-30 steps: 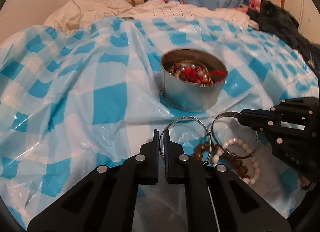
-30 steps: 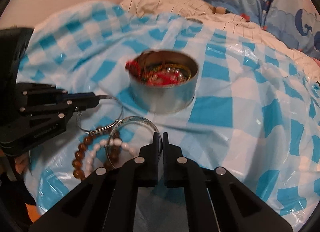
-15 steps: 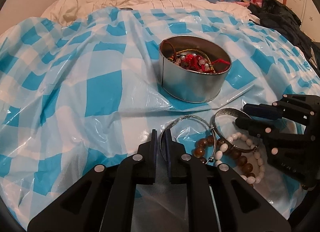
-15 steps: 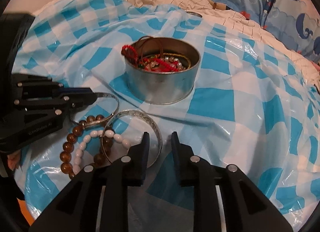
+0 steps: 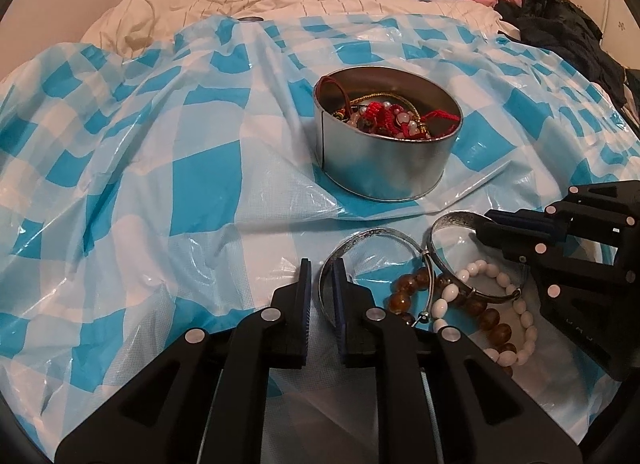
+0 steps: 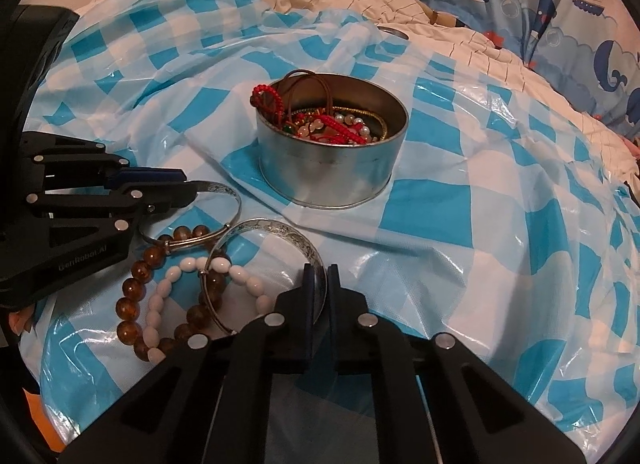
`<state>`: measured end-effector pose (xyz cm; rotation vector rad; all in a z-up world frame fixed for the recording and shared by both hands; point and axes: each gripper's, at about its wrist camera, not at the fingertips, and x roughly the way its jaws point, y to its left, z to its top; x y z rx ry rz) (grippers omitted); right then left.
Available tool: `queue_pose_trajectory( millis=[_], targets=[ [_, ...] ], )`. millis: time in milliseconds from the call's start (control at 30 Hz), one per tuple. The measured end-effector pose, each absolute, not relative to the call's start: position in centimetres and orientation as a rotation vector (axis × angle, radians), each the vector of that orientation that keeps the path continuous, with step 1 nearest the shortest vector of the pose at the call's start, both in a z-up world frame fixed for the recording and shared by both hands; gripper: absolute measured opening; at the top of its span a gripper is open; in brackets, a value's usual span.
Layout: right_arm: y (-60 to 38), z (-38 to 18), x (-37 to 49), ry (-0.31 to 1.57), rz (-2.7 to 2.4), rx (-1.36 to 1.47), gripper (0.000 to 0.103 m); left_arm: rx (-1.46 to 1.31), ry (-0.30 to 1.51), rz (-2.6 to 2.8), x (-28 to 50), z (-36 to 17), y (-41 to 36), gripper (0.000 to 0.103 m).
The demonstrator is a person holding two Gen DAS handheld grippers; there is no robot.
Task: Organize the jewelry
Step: 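Lift a silver bangle with the right gripper toward the tin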
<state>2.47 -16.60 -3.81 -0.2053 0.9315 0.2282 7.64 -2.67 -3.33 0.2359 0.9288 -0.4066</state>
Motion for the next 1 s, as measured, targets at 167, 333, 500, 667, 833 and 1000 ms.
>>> queue_pose_trajectory(
  millis=[167, 333, 500, 667, 833, 1000],
  targets=[
    [-16.6, -3.8, 2.5, 0.931, 0.230, -0.205, 0.007, 0.253, 0.920, -0.411, 7.4, -3.2, -2.9, 0.007],
    [-16.5, -3.5, 2.4, 0.921, 0.234, -0.200, 0.007, 0.254, 0.904, -0.404, 7.3, -2.9, -2.8, 0.004],
    [-16.4, -3.2, 2.4, 0.911, 0.239, -0.194, 0.007, 0.264, 0.889, -0.400, 7.1, -2.5, -2.9, 0.004],
    [-16.5, -2.8, 2.3, 0.899, 0.244, -0.186, 0.007, 0.266, 0.875, -0.400, 7.0, -2.1, -2.9, 0.004],
    [-16.5, -2.6, 2.2, 0.892, 0.253, -0.180, 0.005, 0.271, 0.867, -0.399, 7.0, -1.9, -3.0, 0.004],
    [-16.4, -2.4, 2.2, 0.885, 0.256, -0.179, 0.005, 0.273, 0.861, -0.400, 6.9, -1.7, -3.1, 0.004]
  ],
)
